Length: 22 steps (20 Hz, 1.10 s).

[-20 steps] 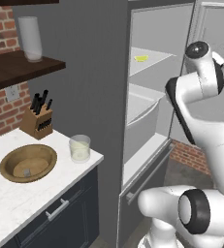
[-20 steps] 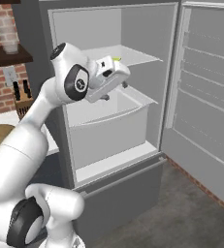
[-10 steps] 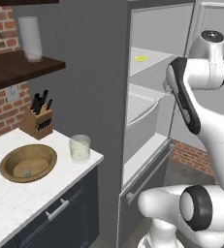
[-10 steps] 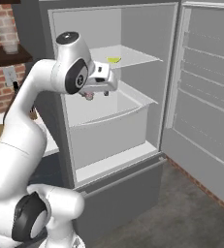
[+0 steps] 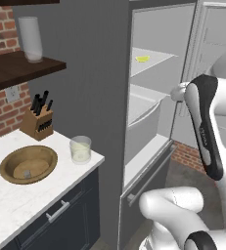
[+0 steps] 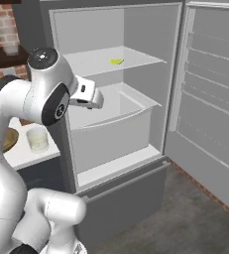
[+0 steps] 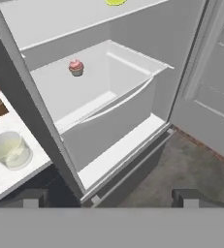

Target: Grab a lemon wedge from the fridge and one ice cube from the ice bowl, and put them in the glass of lemonade.

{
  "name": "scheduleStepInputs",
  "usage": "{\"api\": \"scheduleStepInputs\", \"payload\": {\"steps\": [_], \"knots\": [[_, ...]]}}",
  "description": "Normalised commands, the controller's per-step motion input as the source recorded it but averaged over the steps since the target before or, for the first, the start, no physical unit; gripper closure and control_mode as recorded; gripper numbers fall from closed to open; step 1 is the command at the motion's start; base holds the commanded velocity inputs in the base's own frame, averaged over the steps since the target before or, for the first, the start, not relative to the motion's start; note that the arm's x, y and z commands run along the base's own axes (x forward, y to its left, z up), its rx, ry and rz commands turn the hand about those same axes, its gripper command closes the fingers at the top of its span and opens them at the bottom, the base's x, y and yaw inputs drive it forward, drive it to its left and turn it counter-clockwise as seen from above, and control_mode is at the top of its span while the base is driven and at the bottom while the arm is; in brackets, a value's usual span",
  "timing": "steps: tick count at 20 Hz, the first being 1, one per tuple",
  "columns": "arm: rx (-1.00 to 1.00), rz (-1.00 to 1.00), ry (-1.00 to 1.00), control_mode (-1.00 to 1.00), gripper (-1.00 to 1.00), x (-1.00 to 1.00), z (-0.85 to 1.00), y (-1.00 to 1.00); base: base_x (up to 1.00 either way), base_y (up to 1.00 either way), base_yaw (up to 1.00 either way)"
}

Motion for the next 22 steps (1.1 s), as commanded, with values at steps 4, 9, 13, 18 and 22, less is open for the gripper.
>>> {"api": "scheduleStepInputs", "payload": {"steps": [4,9,13,18,22], "knots": [[0.00,0.00,-0.04,-1.00,-1.00,-0.41,0.00,0.42,0.00,0.00,0.00],[0.00,0.00,0.00,-1.00,-1.00,-0.01,0.00,0.10,0.00,0.00,0.00],[0.00,0.00,0.00,-1.00,-1.00,-0.06,0.00,0.01,0.00,0.00,0.00],[0.00,0.00,0.00,-1.00,-1.00,0.00,-0.01,0.00,0.00,0.00,0.00],[0.00,0.00,0.00,-1.00,-1.00,0.03,-0.08,-0.04,0.00,0.00,0.00]]}}
